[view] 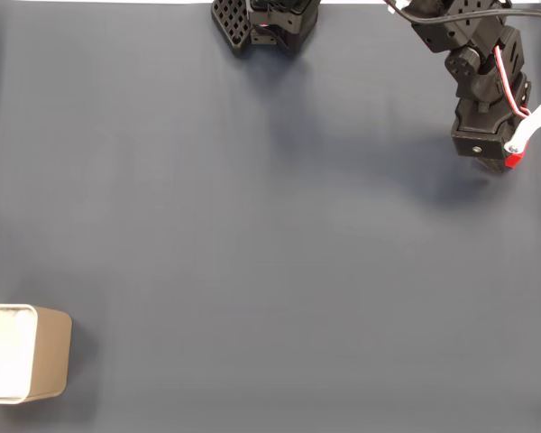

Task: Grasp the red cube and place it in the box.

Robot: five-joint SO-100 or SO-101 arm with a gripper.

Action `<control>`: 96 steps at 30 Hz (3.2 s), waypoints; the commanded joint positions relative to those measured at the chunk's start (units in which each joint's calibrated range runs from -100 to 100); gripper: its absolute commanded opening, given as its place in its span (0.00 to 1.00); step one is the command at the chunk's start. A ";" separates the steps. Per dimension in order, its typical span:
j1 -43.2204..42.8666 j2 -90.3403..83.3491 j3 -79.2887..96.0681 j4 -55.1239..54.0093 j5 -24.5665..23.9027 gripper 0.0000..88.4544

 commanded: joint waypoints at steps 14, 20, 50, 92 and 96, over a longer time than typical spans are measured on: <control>0.43 -0.13 -0.33 -0.39 0.54 0.22; 0.14 -0.05 -0.33 -0.39 0.54 0.15; 8.66 -13.13 -0.42 7.40 0.20 0.05; 44.82 -23.01 -15.65 16.99 -2.44 0.04; 48.79 -21.02 -18.03 16.99 -2.44 0.04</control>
